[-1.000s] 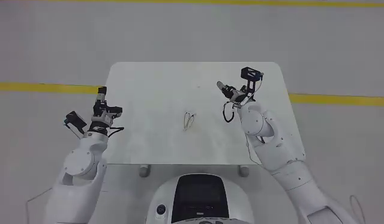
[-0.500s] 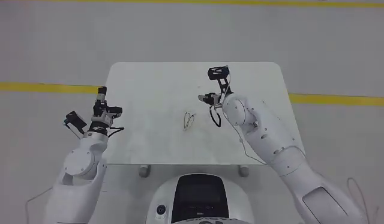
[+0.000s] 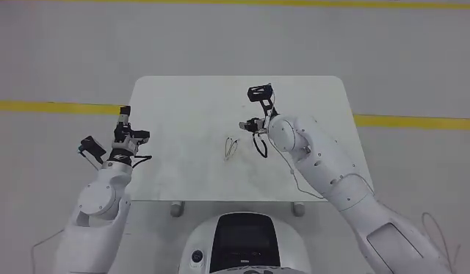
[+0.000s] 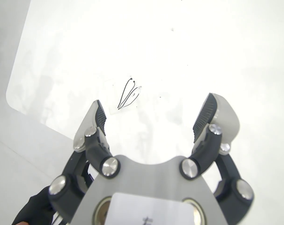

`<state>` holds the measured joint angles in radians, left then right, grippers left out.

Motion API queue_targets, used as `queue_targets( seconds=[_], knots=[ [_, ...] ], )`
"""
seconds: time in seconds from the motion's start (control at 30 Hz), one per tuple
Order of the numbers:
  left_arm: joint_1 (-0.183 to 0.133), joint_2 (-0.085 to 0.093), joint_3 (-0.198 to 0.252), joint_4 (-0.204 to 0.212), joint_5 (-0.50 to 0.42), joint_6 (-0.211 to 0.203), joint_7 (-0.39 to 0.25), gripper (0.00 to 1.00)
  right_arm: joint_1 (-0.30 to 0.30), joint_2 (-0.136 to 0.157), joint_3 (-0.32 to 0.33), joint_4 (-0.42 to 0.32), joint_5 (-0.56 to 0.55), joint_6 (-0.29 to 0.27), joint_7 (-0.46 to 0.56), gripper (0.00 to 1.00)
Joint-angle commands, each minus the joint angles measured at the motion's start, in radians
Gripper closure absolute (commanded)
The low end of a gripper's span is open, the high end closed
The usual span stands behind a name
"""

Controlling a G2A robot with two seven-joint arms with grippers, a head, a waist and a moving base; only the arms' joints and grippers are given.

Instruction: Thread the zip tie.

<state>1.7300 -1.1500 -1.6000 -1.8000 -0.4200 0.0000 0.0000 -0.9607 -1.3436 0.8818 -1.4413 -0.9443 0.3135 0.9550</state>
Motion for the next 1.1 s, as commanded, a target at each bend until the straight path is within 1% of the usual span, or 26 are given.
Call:
queue_targets(
  seconds=[0.0, 0.03, 0.1, 0.2, 0.27, 0.37, 0.53, 0.57, 1.07],
  knots=[
    [0.0, 0.0, 0.0, 0.0, 0.0, 0.0, 0.0, 0.0, 0.013, -0.004, -0.008, -0.006, 0.005, -0.025, 0.012, 0.0],
    [0.0, 0.0, 0.0, 0.0, 0.0, 0.0, 0.0, 0.0, 0.023, -0.006, -0.015, -0.001, 0.009, -0.031, 0.026, 0.0],
    [0.0, 0.0, 0.0, 0.0, 0.0, 0.0, 0.0, 0.0, 0.059, -0.018, -0.048, 0.017, 0.0, -0.04, 0.061, 0.0],
    [0.0, 0.0, 0.0, 0.0, 0.0, 0.0, 0.0, 0.0, 0.12, -0.043, -0.108, 0.064, 0.012, -0.041, 0.102, 0.0],
    [0.0, 0.0, 0.0, 0.0, 0.0, 0.0, 0.0, 0.0, 0.161, -0.062, -0.147, 0.11, 0.025, -0.041, 0.133, 0.0],
    [0.0, 0.0, 0.0, 0.0, 0.0, 0.0, 0.0, 0.0, 0.217, -0.099, -0.205, 0.191, 0.072, -0.034, 0.154, 0.0],
    [0.0, 0.0, 0.0, 0.0, 0.0, 0.0, 0.0, 0.0, 0.278, -0.163, -0.274, 0.348, 0.17, -0.029, 0.137, 0.0],
    [0.0, 0.0, 0.0, 0.0, 0.0, 0.0, 0.0, 0.0, 0.284, -0.168, -0.279, 0.366, 0.178, -0.032, 0.133, 0.0],
    [0.0, 0.0, 0.0, 0.0, 0.0, 0.0, 0.0, 0.0, 0.284, -0.168, -0.279, 0.366, 0.178, -0.032, 0.133, 0.0]
  ],
)
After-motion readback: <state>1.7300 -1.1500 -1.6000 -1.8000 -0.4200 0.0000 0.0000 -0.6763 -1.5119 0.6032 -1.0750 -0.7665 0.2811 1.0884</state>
